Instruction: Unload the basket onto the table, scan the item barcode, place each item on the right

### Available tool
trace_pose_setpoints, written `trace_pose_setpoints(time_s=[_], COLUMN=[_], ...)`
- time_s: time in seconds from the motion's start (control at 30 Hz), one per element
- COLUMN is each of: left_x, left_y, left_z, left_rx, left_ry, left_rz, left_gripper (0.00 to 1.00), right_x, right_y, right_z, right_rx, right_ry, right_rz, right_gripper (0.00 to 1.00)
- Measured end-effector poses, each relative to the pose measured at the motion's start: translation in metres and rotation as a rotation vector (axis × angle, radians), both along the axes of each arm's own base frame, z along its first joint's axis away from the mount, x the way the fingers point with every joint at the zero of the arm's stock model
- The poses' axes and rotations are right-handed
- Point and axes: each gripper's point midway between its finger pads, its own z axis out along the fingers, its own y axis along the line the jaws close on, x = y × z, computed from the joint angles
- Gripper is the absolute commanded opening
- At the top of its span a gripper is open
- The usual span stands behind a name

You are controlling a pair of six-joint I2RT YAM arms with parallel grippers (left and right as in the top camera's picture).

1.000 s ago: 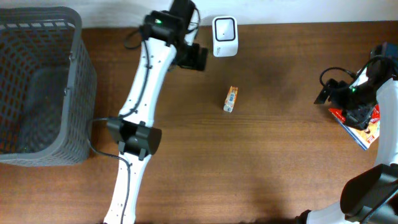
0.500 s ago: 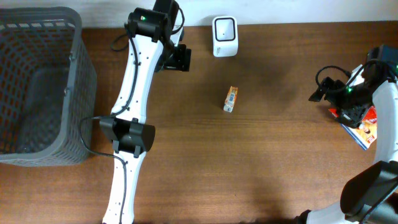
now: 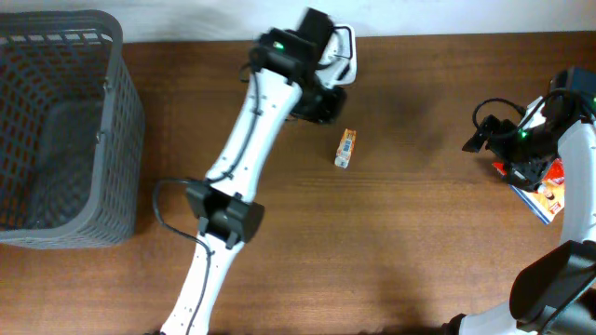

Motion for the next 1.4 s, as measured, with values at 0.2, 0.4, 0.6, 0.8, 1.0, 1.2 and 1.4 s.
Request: trace_pose_setpoints(time_s=[0.2, 0.4, 0.6, 0.8, 1.0, 1.2, 1.4], left_x=[0.000, -0.013, -0.027, -0.002, 0.020, 0.030, 0.044], left_y=[-0.035, -0.069, -0.095, -0.065, -0.036, 0.001, 0.051], left_z=[-0.038, -0.077, -0.104, -0.112, -0.111, -0.112, -0.085], left_rx=[0.050, 0.041, 0.062, 0.232, 0.306, 0.390, 0.404], left_ry=[-0.006, 0.036, 0.032, -0.084, -0.133, -0.117, -0.099], left_rz=[0.032, -0.012, -0.063, 0.003, 0.064, 0.129, 0.244], left_gripper=[0.00, 0.00, 0.00, 0.00, 0.00, 0.00, 0.38], right_x=[0.000, 0.000, 0.000, 0.000, 0.000, 0.000, 0.000], right_y=[0.000, 0.000, 0.000, 0.000, 0.000, 0.000, 0.000], right_z=[0.000, 0.000, 0.000, 0.000, 0.000, 0.000, 0.000], right_rx=[0.000, 0.001, 0.000, 0.000, 0.001, 0.000, 0.000], right_ry=[0.000, -0.001, 0.000, -0.001, -0.001, 0.000, -0.001], right_rz=[0.000, 0.000, 0.000, 0.000, 0.000, 0.000, 0.000], right_gripper=[0.98, 0.98, 0.98, 0.98, 0.98, 0.98, 0.98])
